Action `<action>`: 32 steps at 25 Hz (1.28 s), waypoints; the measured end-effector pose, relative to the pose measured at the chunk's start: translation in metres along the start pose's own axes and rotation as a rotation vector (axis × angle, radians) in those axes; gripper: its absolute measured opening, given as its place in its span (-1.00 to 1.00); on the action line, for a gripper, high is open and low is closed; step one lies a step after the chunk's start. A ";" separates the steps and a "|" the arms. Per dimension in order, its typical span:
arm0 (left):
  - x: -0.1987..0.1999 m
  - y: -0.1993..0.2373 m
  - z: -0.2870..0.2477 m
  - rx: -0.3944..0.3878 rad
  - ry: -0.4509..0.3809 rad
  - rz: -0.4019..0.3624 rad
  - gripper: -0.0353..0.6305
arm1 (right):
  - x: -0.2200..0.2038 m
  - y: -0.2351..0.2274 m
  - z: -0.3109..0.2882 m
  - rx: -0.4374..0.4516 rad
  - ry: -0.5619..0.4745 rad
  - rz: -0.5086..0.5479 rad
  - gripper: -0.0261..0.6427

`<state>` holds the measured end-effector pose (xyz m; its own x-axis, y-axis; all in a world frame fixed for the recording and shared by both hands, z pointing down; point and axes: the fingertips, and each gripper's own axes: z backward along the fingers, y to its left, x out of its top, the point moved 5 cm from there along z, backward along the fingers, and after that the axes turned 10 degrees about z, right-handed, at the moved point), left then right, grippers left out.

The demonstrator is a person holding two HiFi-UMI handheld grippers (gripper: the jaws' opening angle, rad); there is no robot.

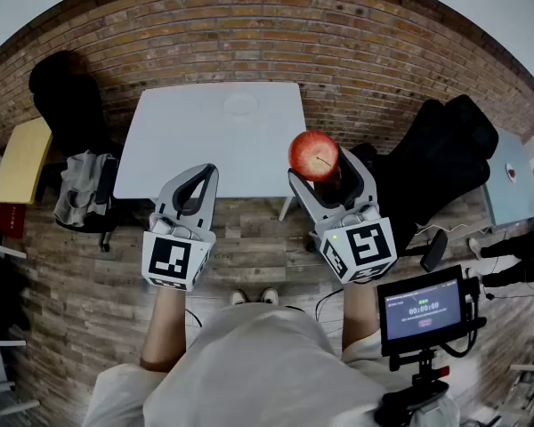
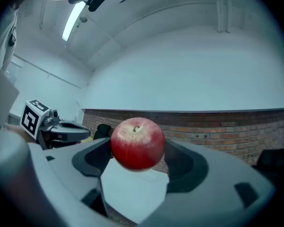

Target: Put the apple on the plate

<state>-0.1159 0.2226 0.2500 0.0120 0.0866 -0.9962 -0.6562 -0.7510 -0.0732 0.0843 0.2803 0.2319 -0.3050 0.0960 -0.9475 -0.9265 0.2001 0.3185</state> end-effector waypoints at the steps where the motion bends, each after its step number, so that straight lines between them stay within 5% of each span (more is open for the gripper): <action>1: -0.001 0.000 -0.001 -0.001 0.000 0.002 -0.88 | 0.000 0.000 0.000 0.001 0.000 -0.003 0.11; 21: -0.022 -0.018 0.005 0.040 -0.014 0.032 -0.88 | -0.024 0.009 0.009 0.090 0.016 -0.058 0.11; 32: -0.017 -0.011 -0.039 0.085 0.026 0.027 -0.88 | -0.036 -0.036 -0.029 0.118 0.037 -0.073 0.12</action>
<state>-0.0794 0.2038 0.2655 0.0121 0.0490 -0.9987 -0.7183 -0.6944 -0.0427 0.1222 0.2417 0.2543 -0.2481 0.0413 -0.9679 -0.9147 0.3189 0.2481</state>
